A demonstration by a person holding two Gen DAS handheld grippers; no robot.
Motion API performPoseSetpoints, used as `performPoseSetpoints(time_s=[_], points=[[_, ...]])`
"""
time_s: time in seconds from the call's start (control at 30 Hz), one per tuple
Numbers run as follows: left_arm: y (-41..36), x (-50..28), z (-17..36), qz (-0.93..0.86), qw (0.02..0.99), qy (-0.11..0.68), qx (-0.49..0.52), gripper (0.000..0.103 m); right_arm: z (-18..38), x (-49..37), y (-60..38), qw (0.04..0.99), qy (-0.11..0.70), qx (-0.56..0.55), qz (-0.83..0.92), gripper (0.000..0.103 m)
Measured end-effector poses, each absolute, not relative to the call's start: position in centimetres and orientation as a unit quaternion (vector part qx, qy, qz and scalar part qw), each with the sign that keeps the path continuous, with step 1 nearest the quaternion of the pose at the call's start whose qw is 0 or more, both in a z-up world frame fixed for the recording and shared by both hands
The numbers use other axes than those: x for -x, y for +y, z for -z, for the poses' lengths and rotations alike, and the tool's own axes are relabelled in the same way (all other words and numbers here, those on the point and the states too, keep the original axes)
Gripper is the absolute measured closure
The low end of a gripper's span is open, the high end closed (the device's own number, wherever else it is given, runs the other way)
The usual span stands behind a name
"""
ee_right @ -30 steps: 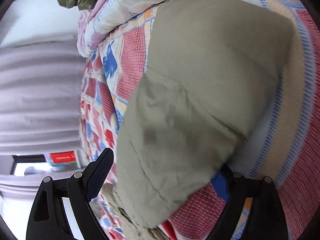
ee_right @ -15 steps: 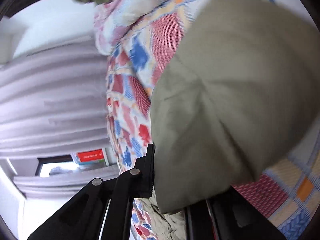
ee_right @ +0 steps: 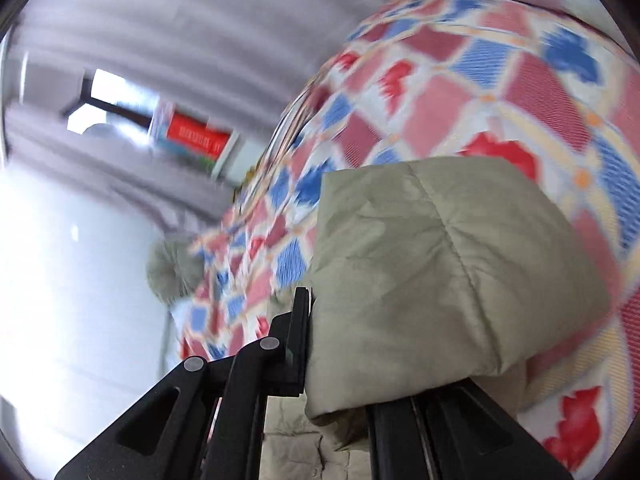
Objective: Fold large clothes
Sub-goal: 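Fold the sleeve and side panel over the body toward the left tool, release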
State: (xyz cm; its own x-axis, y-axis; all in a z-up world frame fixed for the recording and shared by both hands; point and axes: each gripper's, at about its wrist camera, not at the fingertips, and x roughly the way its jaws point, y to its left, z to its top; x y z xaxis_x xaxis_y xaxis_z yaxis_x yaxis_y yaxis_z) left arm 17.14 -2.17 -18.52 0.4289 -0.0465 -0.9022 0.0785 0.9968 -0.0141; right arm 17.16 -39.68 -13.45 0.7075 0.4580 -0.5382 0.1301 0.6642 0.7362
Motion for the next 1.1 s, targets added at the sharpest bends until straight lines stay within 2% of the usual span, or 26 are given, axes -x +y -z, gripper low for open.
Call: performPoseSetpoints(time_s=[0.13,0.23,0.33,0.37,0.47,0.5,0.53,0.57,0.6,0.63,0.93,1.0,1.03,1.07,1.1], points=[[2.0,-18.0,18.9,0.017,0.847,0.53,-0.017,0.001,15.1,-20.6,-29.7,0.837,0.432,-0.308,-0.13,0.095],[4.4,-18.4,19.3,0.005,0.852,0.522,-0.036,0.001,18.9,-21.7,-24.0,0.823,0.484,-0.266,-0.132,0.095],[5.9,-18.7,20.3,0.005,0.847,0.529,-0.052,0.001,23.1,-21.3,-20.8,0.805,0.53,-0.241,-0.118,0.095],[6.1,-18.7,20.9,0.008,0.844,0.534,-0.051,0.001,24.3,-21.0,-20.7,0.798,0.541,-0.239,-0.111,0.091],[5.9,-18.5,22.5,0.017,0.833,0.55,-0.049,0.001,27.3,-20.7,-20.4,0.783,0.568,-0.242,-0.078,0.089],[5.7,-18.4,23.0,0.022,0.831,0.554,-0.046,0.001,27.6,-20.3,-20.6,0.781,0.568,-0.249,-0.074,0.082],[5.4,-18.2,23.2,0.026,0.831,0.555,-0.042,0.001,27.6,-20.1,-20.8,0.779,0.566,-0.26,-0.077,0.059],[5.2,-18.2,23.3,0.031,0.831,0.554,-0.036,0.001,27.4,-20.0,-20.9,0.776,0.563,-0.271,-0.084,0.029],[4.8,-18.1,23.3,0.037,0.832,0.553,-0.03,0.001,26.8,-19.8,-20.9,0.775,0.56,-0.278,-0.092,0.019],[4.6,-18.1,23.3,0.042,0.832,0.552,-0.024,0.001,26.1,-19.5,-21.0,0.777,0.556,-0.28,-0.095,0.017],[3.5,-20.1,22.2,0.074,0.841,0.536,0.011,0.001,22.8,-15.8,-27.5,0.78,0.498,-0.378,-0.027,0.017],[3.8,-20.3,22.0,0.084,0.84,0.535,0.028,0.001,23.3,-16.2,-29.8,0.769,0.482,-0.42,-0.002,0.021],[4.0,-20.3,21.8,0.088,0.841,0.532,0.033,0.008,23.7,-16.5,-30.5,0.761,0.476,-0.44,0.007,0.04],[4.2,-20.3,21.6,0.092,0.841,0.531,0.036,0.015,24.0,-17.0,-30.9,0.754,0.477,-0.453,0.013,0.078],[4.4,-20.4,21.6,0.096,0.84,0.533,0.037,0.016,24.2,-17.8,-30.8,0.751,0.477,-0.457,0.006,0.092]])
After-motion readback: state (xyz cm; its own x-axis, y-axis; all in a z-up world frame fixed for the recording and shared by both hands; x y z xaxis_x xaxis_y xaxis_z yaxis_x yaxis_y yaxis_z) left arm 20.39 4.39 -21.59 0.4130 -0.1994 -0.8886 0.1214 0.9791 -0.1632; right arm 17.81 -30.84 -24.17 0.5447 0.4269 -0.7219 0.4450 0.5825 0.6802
